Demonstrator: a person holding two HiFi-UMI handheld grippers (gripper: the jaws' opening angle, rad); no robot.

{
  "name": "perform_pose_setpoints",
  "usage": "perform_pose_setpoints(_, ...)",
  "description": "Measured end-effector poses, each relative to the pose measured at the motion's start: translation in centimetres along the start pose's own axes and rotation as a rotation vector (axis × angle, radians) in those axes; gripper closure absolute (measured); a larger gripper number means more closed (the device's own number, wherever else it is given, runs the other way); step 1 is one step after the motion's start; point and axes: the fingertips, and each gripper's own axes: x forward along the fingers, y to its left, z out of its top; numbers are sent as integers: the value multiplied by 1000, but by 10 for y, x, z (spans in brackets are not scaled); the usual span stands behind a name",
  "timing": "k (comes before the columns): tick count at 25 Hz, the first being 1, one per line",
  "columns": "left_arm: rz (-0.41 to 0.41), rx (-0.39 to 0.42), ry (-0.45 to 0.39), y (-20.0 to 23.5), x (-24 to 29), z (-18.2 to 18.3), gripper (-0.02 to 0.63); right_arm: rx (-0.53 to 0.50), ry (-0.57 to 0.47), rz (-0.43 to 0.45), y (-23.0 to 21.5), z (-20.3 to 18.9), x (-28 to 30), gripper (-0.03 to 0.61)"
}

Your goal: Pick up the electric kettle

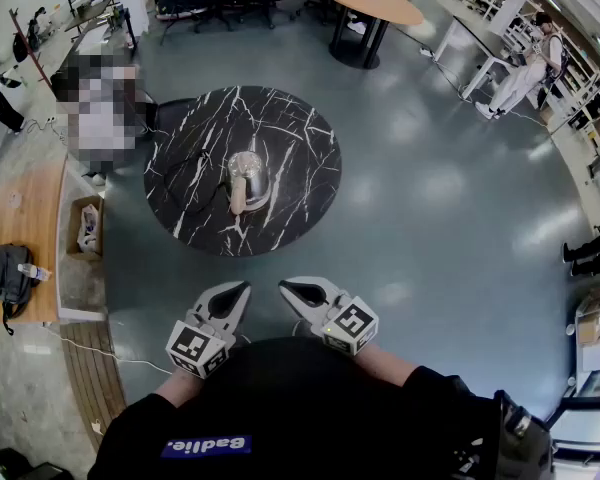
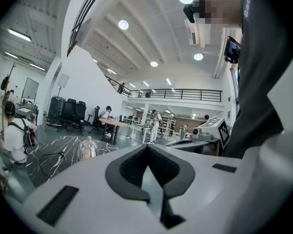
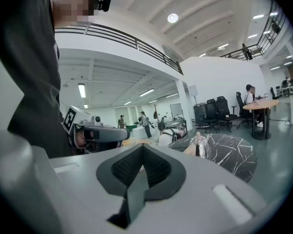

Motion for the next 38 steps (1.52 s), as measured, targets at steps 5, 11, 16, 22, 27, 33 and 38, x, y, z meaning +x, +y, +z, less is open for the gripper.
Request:
perform_pose_setpoints(5, 4, -4, -7, 2, 7, 0, 607, 0, 19, -4, -9, 2, -3, 577)
perform_pose_setpoints(11, 14, -8, -5, 1, 11, -1, 607, 19, 25, -1, -14, 2, -7, 577)
perform_pose_setpoints(16, 31, -5, -10, 4, 19, 3, 607, -7, 19, 20, -22, 5, -4, 577)
perform_pose_setpoints(22, 64, 4, 5, 5, 30, 2, 607, 16, 18, 42, -39, 6, -7, 577)
perform_pose_setpoints(27, 127, -4, -14, 10, 44, 7, 607, 13, 20, 61, -61, 6, -12, 577)
perform_pose_setpoints(33, 221, -12, -39, 15, 56, 6, 607, 12, 13, 119, -81, 4, -19, 575)
perform_pose_setpoints(38, 250, -22, -39, 29, 63, 5, 607, 34, 26, 100, -100, 1, -15, 576)
